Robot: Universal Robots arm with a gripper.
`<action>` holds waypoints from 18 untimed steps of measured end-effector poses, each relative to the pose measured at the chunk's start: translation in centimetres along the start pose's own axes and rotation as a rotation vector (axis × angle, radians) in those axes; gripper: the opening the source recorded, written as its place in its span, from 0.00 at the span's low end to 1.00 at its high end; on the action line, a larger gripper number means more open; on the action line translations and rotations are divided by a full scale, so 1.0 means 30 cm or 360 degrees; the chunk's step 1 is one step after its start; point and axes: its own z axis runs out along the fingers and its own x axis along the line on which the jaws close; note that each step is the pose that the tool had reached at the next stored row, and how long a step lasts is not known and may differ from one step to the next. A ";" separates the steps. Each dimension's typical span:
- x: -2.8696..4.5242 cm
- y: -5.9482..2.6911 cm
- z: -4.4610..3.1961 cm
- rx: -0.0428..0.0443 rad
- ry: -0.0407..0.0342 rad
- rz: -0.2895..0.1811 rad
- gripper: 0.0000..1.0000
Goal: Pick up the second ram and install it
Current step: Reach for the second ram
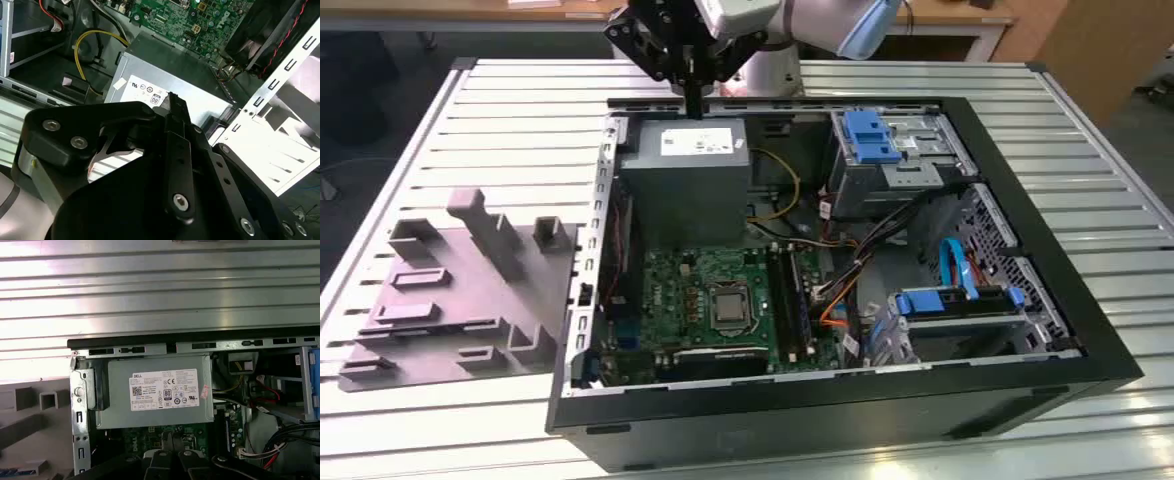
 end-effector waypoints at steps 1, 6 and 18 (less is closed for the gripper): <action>0.000 0.000 0.000 0.0000 0.0000 0.0000 0.11; 0.000 0.000 0.000 0.0000 0.0000 0.0000 0.11; 0.028 -0.002 0.000 0.0000 0.0000 0.0000 0.11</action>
